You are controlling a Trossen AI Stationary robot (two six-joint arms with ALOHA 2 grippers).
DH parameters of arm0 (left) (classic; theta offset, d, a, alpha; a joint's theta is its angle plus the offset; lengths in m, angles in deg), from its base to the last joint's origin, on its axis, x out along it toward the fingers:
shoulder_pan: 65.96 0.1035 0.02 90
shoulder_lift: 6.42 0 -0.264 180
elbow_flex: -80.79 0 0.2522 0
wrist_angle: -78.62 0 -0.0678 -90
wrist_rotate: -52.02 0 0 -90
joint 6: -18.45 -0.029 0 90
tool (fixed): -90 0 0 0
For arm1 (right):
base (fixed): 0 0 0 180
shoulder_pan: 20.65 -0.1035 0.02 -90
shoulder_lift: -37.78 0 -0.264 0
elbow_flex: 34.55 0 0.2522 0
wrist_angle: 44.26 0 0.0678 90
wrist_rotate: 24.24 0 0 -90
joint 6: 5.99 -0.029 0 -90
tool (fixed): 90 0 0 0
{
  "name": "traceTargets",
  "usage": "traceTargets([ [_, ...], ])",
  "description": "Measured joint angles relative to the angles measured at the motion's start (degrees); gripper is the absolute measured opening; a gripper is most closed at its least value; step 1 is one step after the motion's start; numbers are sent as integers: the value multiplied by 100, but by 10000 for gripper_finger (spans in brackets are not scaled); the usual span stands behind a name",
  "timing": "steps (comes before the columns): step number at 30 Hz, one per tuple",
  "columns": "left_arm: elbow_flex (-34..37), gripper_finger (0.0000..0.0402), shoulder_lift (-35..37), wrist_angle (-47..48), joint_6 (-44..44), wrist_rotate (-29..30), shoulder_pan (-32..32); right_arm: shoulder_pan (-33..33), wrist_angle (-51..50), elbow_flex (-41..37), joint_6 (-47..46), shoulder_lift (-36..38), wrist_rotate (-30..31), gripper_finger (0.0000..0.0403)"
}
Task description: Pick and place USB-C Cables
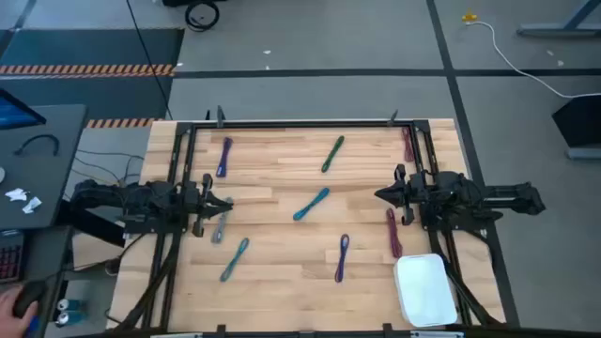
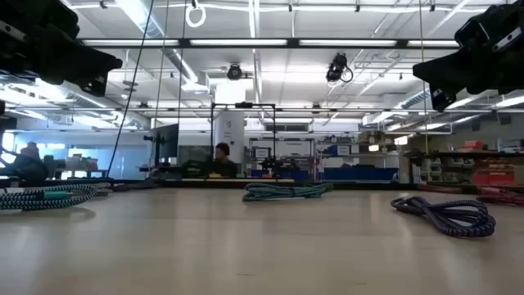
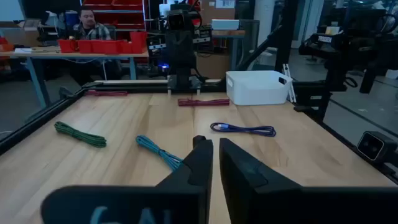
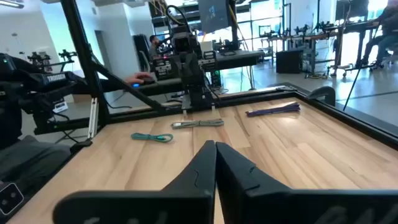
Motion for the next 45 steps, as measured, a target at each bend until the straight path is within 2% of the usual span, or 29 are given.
traceTargets([
  [31, -1, 38, -1, 0, -1, -1, -2, 0, 28, 1, 30, 0, 0, 12],
  [33, -1, 38, 0, 0, 0, -1, 0, 0, 229, 0, -107, 0, 0, 12],
  [37, -1, 35, -1, 0, 0, 0, -1, 0, 1064, 2, -1560, 0, 17, 12],
  [39, 0, 33, 0, 0, -2, -1, -1, 0, 1526, 1, -1977, 0, 213, 12],
  [42, -1, 30, -1, 0, 0, 0, -2, 0, 2096, 1, -1779, 0, 764, 12],
  [45, -2, 31, -2, 0, 0, 0, -2, 9, 2725, 7, -1551, -1, 903, 12],
])
